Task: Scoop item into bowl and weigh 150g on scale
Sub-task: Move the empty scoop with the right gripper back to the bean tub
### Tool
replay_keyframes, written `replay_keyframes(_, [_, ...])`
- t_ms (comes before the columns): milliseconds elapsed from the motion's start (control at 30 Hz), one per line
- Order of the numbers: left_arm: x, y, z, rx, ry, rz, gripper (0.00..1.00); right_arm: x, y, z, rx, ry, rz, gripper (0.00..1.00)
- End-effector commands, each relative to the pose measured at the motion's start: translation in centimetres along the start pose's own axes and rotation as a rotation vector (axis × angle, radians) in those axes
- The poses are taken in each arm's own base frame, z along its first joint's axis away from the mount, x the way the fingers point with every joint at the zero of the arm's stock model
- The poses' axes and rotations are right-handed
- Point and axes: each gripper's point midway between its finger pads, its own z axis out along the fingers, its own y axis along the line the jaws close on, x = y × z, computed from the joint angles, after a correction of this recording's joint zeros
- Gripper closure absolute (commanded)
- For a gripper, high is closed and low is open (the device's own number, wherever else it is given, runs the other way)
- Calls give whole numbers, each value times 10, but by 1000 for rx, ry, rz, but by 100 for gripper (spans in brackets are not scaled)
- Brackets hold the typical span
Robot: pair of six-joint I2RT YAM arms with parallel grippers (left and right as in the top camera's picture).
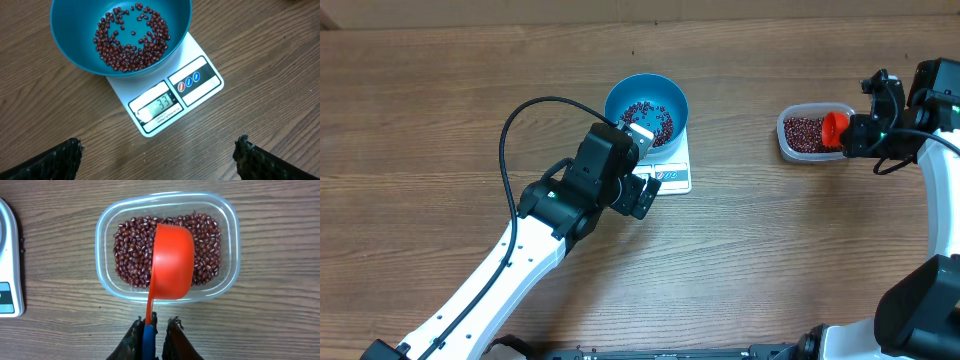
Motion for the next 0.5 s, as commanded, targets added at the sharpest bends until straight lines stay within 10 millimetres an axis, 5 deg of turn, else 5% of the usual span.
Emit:
replay_keyframes(0, [2,0,3,6,6,10,0,-5,2,-2,-11,-20,-9,85])
replay_keyframes(467, [2,0,3,6,6,10,0,-10,6,-3,-33,-44,-7,79])
